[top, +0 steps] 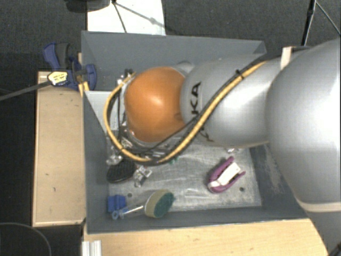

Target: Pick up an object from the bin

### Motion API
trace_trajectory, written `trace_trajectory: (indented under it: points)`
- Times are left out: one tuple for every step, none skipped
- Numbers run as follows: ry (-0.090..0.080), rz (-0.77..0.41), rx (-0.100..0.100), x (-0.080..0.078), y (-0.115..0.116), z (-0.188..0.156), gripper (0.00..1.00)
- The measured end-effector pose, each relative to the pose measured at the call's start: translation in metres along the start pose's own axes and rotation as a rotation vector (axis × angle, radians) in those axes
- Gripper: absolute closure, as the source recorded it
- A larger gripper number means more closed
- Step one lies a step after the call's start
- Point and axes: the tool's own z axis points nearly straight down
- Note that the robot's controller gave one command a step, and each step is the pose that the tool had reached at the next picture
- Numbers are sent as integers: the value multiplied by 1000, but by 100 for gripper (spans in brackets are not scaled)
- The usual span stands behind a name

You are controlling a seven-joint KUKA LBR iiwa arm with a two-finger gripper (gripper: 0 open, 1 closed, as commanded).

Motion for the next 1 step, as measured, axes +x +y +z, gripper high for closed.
trace_trajectory:
  points:
    - [0, 9, 1, -2, -1, -37, 100]
